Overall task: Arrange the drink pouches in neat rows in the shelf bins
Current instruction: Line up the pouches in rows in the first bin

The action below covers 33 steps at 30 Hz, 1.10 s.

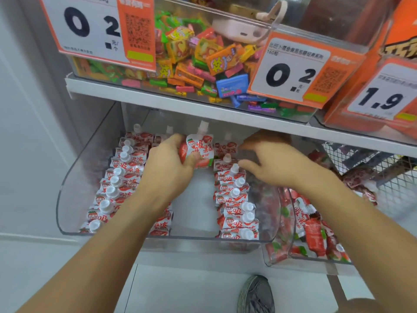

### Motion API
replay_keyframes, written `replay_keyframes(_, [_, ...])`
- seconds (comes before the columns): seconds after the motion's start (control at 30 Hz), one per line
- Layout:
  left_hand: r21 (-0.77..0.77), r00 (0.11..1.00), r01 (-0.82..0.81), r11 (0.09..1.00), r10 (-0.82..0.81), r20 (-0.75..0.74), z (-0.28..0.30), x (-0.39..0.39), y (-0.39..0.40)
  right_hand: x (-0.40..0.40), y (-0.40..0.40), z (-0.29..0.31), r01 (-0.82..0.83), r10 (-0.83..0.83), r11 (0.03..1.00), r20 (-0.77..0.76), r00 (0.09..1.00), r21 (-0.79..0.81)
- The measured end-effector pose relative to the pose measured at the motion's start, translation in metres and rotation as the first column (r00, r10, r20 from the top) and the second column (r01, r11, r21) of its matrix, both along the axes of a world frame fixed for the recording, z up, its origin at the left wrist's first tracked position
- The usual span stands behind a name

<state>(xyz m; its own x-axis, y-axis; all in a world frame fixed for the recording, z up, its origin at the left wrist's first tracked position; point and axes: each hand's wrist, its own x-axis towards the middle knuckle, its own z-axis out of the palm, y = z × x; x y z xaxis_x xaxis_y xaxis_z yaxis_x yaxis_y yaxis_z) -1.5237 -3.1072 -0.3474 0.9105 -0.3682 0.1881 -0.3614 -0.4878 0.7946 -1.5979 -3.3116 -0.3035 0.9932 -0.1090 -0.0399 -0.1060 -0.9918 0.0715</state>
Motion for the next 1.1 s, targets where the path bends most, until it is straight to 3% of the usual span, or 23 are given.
replay_keyframes(0.1, [-0.004,1.000,0.020,1.000,-0.020,0.014,-0.001,0.001,-0.015,-0.036,-0.003,-0.009,0.075,-0.132,0.981,0.335,0.933,0.177])
replay_keyframes(0.17, [0.011,0.999,0.038,0.999,-0.038,0.034,-0.001,0.004,-0.027,-0.050,-0.006,-0.022,0.125,-0.253,0.946,0.438,0.863,0.301])
replay_keyframes(0.37, [-0.035,0.979,-0.060,0.998,0.066,0.193,-0.011,0.022,-0.059,-0.057,-0.009,-0.044,0.083,-0.344,0.858,0.446,0.826,0.507])
replay_keyframes(0.43, [-0.014,0.972,-0.026,1.000,0.028,0.233,-0.014,0.032,-0.070,-0.052,-0.009,-0.045,0.092,-0.368,0.845,0.447,0.816,0.527])
replay_keyframes(0.53, [0.170,0.988,0.115,0.979,-0.130,0.080,-0.018,0.040,-0.085,-0.051,-0.011,-0.046,0.092,-0.379,0.825,0.425,0.822,0.558])
replay_keyframes(0.6, [0.364,0.974,0.209,0.908,-0.226,0.002,-0.022,0.044,-0.093,-0.052,-0.013,-0.045,0.088,-0.372,0.819,0.409,0.833,0.567])
replay_keyframes(0.67, [0.454,0.970,0.236,0.859,-0.237,-0.054,-0.020,0.044,-0.096,-0.053,-0.015,-0.044,0.082,-0.360,0.820,0.397,0.844,0.567])
replay_keyframes(0.87, [0.243,0.932,0.305,0.921,-0.236,-0.274,-0.019,0.054,-0.099,-0.054,-0.015,-0.042,0.054,-0.333,0.820,0.398,0.855,0.569])
replay_keyframes(1.03, [0.206,0.992,0.125,0.971,-0.130,0.007,-0.026,0.059,-0.107,-0.056,-0.018,-0.041,0.045,-0.310,0.815,0.370,0.876,0.578])
replay_keyframes(1.1, [0.324,0.980,0.153,0.934,-0.184,0.069,-0.027,0.058,-0.114,-0.057,-0.019,-0.042,0.041,-0.307,0.812,0.367,0.878,0.582])
